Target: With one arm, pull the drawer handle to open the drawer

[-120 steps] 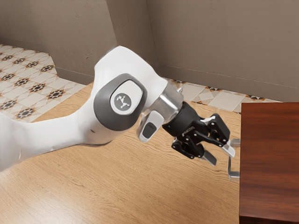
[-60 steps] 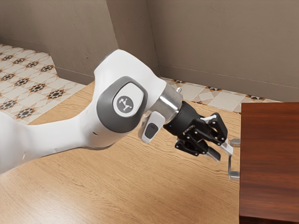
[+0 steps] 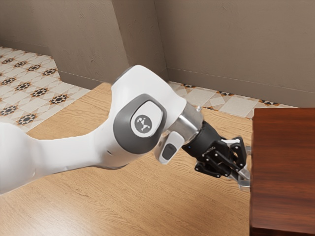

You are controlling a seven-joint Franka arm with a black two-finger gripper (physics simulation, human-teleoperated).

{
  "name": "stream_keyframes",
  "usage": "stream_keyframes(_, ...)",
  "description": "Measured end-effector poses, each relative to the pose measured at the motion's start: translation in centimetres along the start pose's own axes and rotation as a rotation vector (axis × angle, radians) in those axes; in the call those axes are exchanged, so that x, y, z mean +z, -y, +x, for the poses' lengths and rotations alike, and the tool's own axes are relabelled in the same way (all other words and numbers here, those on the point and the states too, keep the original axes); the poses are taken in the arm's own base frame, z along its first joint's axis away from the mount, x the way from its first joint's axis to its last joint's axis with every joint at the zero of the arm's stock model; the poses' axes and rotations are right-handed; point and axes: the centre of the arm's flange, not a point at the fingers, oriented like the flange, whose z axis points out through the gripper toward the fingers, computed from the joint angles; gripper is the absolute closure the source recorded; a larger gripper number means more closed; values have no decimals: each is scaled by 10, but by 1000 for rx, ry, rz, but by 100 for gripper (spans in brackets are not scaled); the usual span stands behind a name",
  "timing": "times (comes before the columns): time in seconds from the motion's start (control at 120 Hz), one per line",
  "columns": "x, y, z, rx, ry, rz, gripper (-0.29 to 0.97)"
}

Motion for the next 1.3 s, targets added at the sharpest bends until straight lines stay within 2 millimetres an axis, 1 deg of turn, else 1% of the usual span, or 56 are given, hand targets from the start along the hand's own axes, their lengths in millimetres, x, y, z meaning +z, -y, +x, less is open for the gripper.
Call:
stream_keyframes(0.067,0,-3,1,-6,2,0,68)
stream_keyframes(0.175,-8,-10,4,-16,16,-4,70)
stream_keyframes(0.275,-22,-26,9,-40,36,-12,75)
stream_keyframes(0.4,-34,-39,12,-65,53,-11,76)
stream_keyframes(0.542,-58,-50,17,-77,90,-10,78)
stream_keyframes(0.683,-62,-66,19,-103,94,-16,78)
stream_keyframes(0.75,-69,-73,21,-115,104,-14,78)
stream_keyframes(0.908,-85,-81,24,-128,126,-7,78)
stream_keyframes(0.983,-88,-87,25,-137,129,-7,78)
stream_keyframes(1.058,-92,-98,24,-157,133,-8,78)
stream_keyframes(1.15,-104,-107,24,-171,150,-2,78)
stream_keyframes(1.3,-118,-121,28,-191,166,6,78)
